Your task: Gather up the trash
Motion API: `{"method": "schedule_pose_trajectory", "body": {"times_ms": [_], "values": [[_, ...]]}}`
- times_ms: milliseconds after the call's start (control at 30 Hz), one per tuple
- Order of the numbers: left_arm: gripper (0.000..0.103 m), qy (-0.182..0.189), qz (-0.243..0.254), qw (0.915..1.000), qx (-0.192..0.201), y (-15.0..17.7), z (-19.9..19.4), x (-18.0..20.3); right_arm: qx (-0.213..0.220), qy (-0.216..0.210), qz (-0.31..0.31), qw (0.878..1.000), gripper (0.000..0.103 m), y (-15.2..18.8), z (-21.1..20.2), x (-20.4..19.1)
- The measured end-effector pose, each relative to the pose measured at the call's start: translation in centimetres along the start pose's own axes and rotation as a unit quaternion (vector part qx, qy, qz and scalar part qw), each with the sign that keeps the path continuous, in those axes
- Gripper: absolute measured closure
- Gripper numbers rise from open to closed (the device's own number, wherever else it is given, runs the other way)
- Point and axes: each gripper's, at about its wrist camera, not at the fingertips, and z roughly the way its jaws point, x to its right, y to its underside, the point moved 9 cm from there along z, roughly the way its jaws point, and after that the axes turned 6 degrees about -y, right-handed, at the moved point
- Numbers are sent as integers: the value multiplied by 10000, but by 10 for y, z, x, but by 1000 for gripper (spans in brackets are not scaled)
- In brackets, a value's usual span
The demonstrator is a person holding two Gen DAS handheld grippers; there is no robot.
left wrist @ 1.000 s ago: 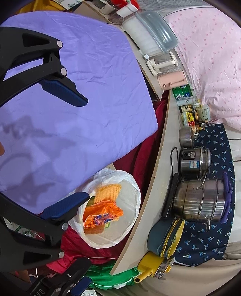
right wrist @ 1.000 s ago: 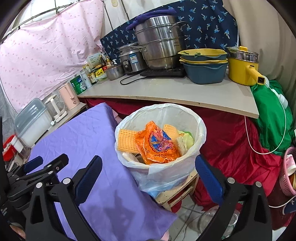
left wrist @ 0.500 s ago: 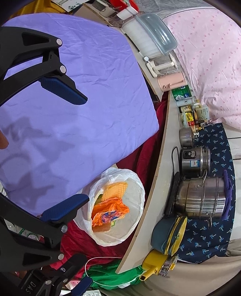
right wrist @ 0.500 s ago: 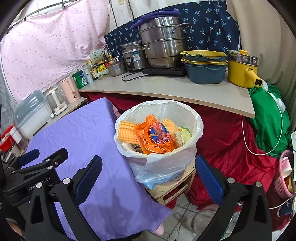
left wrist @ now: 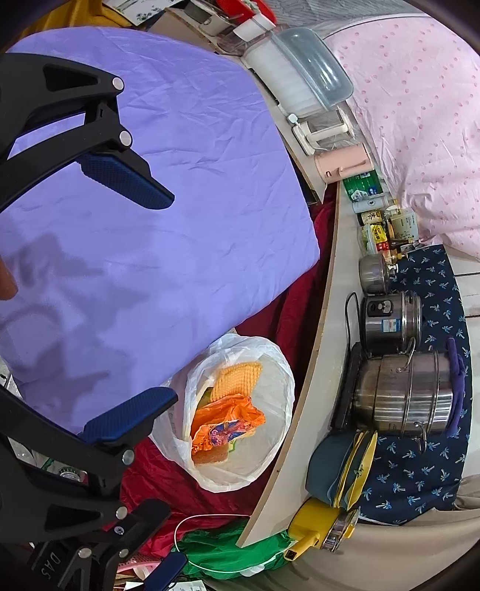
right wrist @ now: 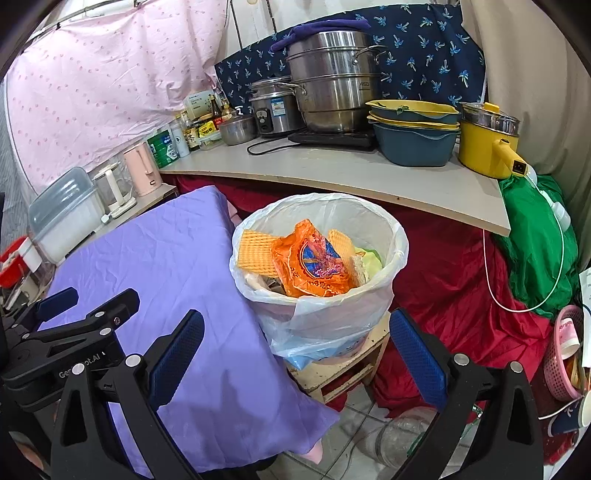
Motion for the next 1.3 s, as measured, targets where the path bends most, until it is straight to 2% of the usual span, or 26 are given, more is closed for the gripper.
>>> {"method": "schedule_pose_trajectory", "body": {"times_ms": [667,1300], "values": [[10,-98,-266,9995,-154,8,8,-10,-46,107,-157,9998,6,9,7,-5],[11,-100,-121,9998,-137,12,6,-3,-73,118,-108,9998,6,12,9,1]]}}
